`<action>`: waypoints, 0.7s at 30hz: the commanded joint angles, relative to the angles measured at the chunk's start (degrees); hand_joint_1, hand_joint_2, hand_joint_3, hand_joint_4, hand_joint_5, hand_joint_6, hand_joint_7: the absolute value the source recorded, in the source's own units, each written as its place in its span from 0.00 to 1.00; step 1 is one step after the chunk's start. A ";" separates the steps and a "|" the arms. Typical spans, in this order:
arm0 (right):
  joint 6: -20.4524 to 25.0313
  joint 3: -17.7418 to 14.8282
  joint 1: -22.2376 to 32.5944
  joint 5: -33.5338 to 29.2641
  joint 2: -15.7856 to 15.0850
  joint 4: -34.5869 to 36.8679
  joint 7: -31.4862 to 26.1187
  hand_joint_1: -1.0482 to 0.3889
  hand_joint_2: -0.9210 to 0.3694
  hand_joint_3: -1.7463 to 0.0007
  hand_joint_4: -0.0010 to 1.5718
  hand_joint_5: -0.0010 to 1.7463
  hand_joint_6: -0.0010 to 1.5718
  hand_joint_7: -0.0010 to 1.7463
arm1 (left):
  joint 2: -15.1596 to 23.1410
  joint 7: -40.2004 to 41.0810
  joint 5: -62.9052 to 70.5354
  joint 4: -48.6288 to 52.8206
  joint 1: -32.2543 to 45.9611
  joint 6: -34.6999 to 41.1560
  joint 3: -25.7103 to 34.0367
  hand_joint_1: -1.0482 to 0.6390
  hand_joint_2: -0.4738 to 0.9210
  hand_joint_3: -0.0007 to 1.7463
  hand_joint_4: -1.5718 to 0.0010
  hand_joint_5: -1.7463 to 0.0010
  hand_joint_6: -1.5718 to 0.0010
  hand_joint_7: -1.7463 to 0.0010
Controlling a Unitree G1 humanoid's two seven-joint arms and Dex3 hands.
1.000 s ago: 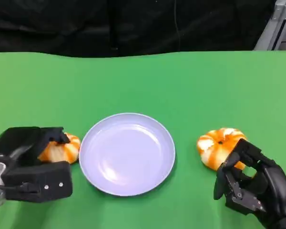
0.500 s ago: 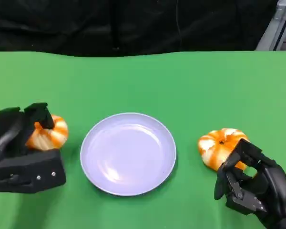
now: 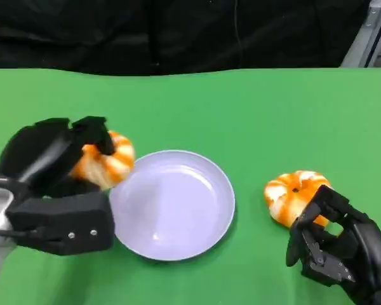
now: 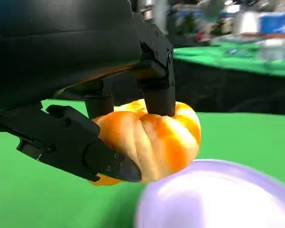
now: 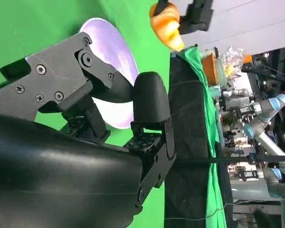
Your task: Grasp the bread from the table and place it into the plate.
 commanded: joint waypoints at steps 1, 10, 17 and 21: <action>-0.59 -0.28 0.18 -0.05 -0.71 -0.25 -0.25 0.65 0.24 0.37 0.54 1.00 0.39 1.00 | -2.14 -0.45 0.80 -0.24 -0.40 -1.55 -1.70 0.66 0.99 0.12 0.59 0.00 0.53 0.19; -0.66 -0.15 0.27 -0.06 -0.50 -0.44 -0.41 0.64 0.24 0.37 0.54 1.00 0.39 1.00 | -7.13 3.78 3.79 10.45 -3.56 -8.09 -6.21 0.61 1.00 0.15 0.61 0.00 0.59 0.10; -0.83 -0.14 0.28 0.43 -0.51 -0.41 0.13 0.64 0.24 0.36 0.54 1.00 0.39 1.00 | -9.57 6.38 2.77 17.63 -5.60 -12.15 -6.88 0.59 1.00 0.19 0.59 0.02 0.54 0.18; 0.20 -0.14 0.42 0.76 -0.47 -1.00 -0.06 0.64 0.25 0.36 0.55 1.00 0.40 1.00 | -10.75 7.98 1.07 23.10 -7.04 -17.32 -6.59 0.58 0.99 0.24 0.58 0.04 0.56 0.18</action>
